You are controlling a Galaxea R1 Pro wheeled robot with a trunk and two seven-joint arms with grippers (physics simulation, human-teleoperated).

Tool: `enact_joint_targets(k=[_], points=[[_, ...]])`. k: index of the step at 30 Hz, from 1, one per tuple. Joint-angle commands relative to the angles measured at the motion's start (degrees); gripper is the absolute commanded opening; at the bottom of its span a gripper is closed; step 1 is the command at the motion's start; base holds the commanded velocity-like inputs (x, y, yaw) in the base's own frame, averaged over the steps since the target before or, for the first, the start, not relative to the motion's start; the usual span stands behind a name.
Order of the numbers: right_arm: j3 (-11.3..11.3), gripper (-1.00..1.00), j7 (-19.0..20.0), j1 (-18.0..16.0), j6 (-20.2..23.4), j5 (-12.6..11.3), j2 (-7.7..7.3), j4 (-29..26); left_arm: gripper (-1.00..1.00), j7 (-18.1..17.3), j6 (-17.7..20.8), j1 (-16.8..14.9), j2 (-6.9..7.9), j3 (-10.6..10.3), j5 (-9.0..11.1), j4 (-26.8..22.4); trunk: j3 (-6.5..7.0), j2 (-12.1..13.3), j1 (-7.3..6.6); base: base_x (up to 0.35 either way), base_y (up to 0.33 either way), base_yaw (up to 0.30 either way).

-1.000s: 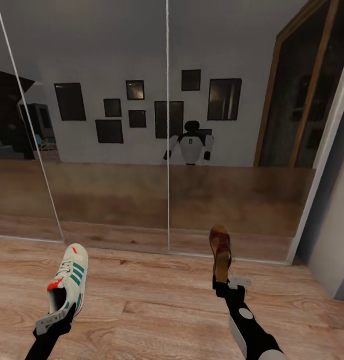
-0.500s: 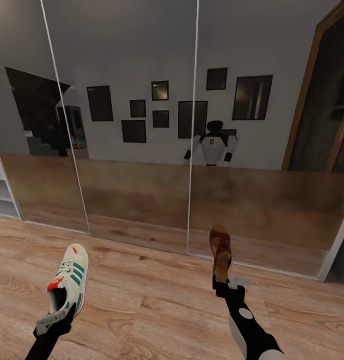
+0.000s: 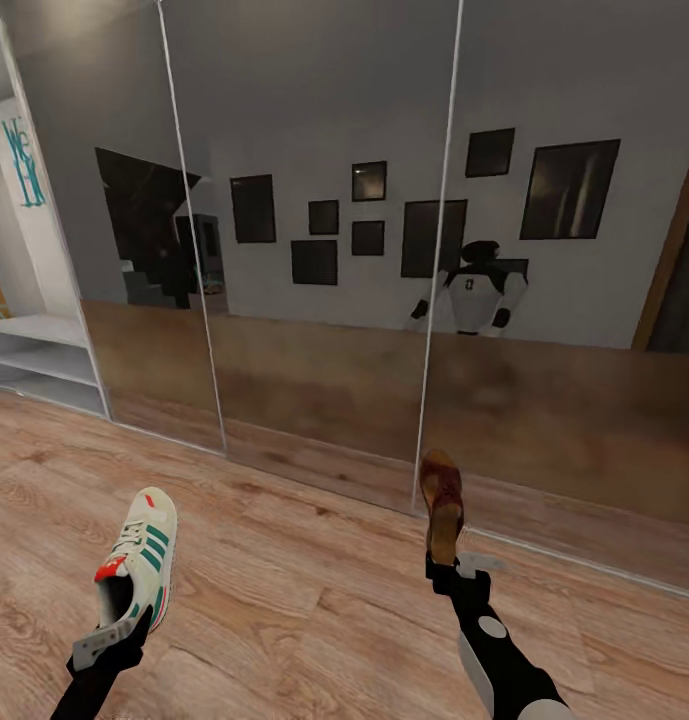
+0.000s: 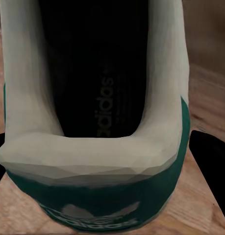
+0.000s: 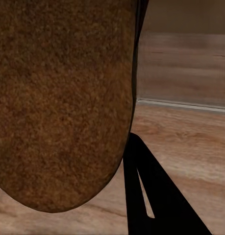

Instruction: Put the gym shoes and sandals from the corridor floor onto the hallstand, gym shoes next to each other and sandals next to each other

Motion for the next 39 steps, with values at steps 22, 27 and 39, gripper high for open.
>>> enact_joint_targets(k=[22,27,39], points=[[-0.29,-1.0,-0.04,-0.03,-0.12,0.28,0.06,0.0,-1.0,-0.3,-0.12,-0.05,-0.41,-0.41,0.65,0.07,-0.06,-0.03,-0.02,0.0,0.0,0.292],[-0.29,-1.0,-0.04,-0.03,-0.12,0.28,0.07,0.0,-1.0,-0.3,-0.12,-0.06,-0.65,-0.46,0.65,0.07,-0.06,-0.03,-0.02,0.0,0.0,0.292],[-0.29,-1.0,-0.04,-0.03,-0.12,0.29,0.06,0.0,-1.0,-0.24,-0.12,-0.05,-0.87,-0.4,0.65,0.07,-0.06,-0.03,-0.02,0.113,0.0,0.292]])
